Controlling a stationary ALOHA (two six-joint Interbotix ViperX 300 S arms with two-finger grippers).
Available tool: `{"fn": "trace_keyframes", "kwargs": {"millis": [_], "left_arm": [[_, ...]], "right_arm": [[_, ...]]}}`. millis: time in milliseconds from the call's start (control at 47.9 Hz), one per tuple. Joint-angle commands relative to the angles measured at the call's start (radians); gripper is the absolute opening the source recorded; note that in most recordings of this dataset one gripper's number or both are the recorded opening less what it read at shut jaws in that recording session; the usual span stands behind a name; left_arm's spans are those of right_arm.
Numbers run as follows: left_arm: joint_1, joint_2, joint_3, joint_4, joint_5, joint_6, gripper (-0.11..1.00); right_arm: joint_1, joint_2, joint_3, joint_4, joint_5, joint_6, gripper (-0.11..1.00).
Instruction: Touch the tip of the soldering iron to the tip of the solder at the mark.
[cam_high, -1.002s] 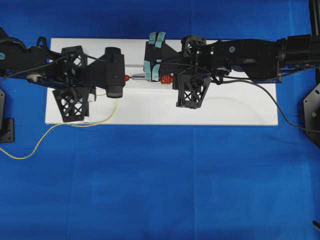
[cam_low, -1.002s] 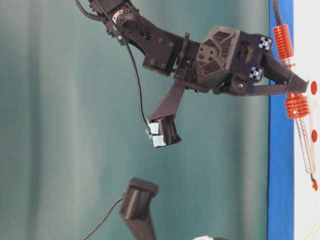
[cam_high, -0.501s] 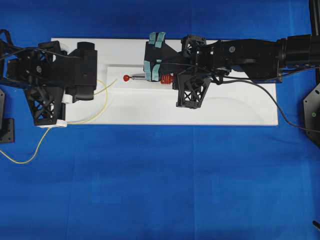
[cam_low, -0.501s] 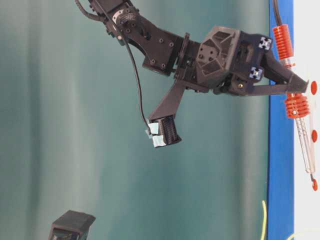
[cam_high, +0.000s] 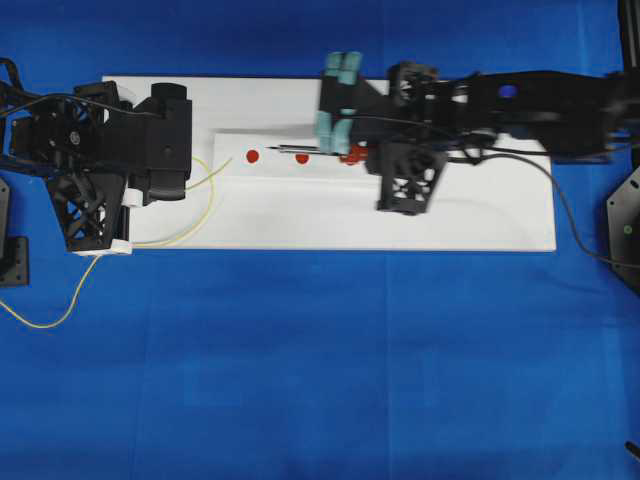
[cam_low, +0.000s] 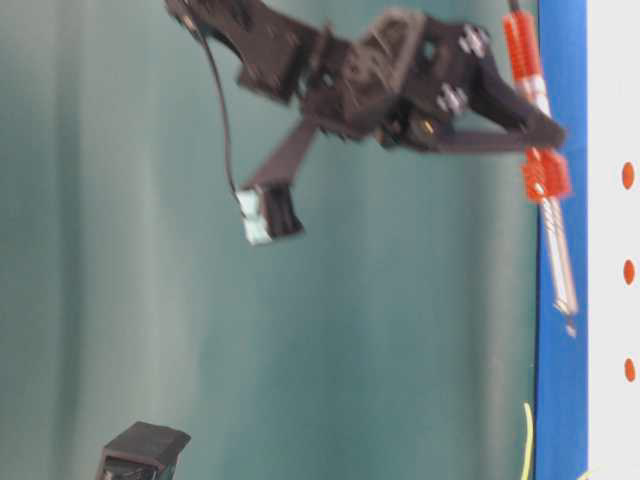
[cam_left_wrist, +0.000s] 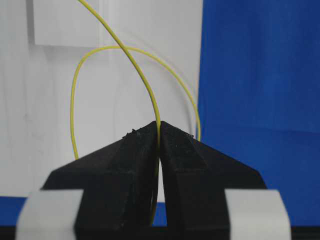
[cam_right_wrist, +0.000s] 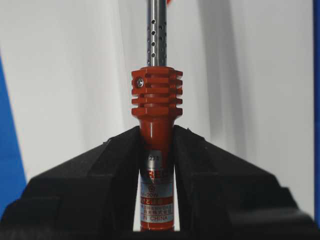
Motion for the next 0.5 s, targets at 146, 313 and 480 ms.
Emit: {"fn": "trace_keyframes", "kwargs": {"millis": [146,313,480], "left_arm": [[-0.002,-0.012,-0.008,-0.002,-0.003,-0.032,0.01],[-0.002,-0.003,-0.015,-0.002,-0.012,-0.037,0.01],[0.0,0.035,-0.051,-0.002,-0.026,-0.032,0.01]], "right_arm": [[-0.002,-0.156,0.104,-0.002,0.014,0.012,0.06],[0.0,-0.167,0.118,-0.002,0.014,0.014,0.06],[0.0,-0.169,0.12,-0.008,0.009,0.014,0.06]]}}
